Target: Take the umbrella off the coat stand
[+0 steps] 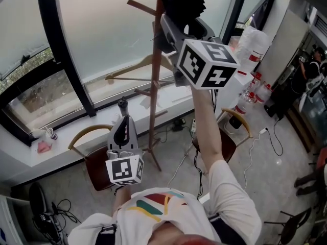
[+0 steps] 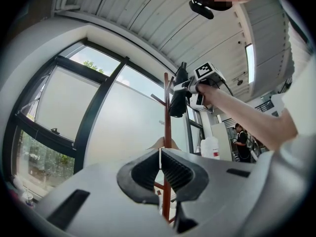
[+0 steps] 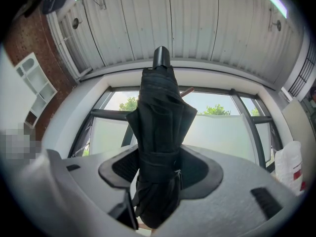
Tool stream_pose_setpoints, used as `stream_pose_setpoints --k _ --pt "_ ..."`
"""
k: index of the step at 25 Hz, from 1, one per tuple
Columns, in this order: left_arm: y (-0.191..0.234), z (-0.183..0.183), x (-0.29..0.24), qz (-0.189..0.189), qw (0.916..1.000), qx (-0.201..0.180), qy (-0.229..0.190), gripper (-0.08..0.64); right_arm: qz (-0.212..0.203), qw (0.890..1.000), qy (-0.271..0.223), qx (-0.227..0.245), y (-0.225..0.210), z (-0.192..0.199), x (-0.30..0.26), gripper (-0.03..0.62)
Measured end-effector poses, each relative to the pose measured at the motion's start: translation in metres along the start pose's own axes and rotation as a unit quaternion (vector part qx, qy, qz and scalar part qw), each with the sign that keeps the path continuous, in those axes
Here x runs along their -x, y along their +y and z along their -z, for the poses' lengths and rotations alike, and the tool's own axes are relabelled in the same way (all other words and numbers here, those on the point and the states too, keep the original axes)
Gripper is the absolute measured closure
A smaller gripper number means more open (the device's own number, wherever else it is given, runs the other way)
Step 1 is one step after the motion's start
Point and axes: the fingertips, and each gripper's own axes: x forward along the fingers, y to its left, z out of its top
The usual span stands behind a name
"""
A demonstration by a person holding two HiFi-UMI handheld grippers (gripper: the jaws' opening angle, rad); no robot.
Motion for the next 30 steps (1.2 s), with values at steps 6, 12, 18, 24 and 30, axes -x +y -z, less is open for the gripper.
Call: stream_pose_setpoints --k 6,12,18,24,30 --pt "-0.014 -0.003 -0.008 0.021 0.9998 0.002 -0.004 0.549 0.023 1.0 -0.013 0.003 -0.008 0.004 0.043 0.362" --pt "-0.027 -0.019 -0.016 0.034 0.9993 -0.002 -0.015 0.549 0.067 0.997 -0.027 0.017 -0.014 0.022 0.095 0.362" --pt "-0.036 -0.022 -0.018 0.044 0.9986 -0.008 -0.027 0.549 0.103 0.994 -0.027 0.017 -0.018 0.056 0.145 0.362" --pt "-0.051 -0.025 -0.016 0.044 0.9988 -0.007 -0.02 0.549 0.118 0.992 0.009 0.052 -0.007 0.102 0.183 0.362" --pt "-0.064 -0.023 -0.01 0.044 0.9986 -0.007 -0.027 0.549 0.118 0.992 0.038 0.028 0.007 0.14 0.213 0.362"
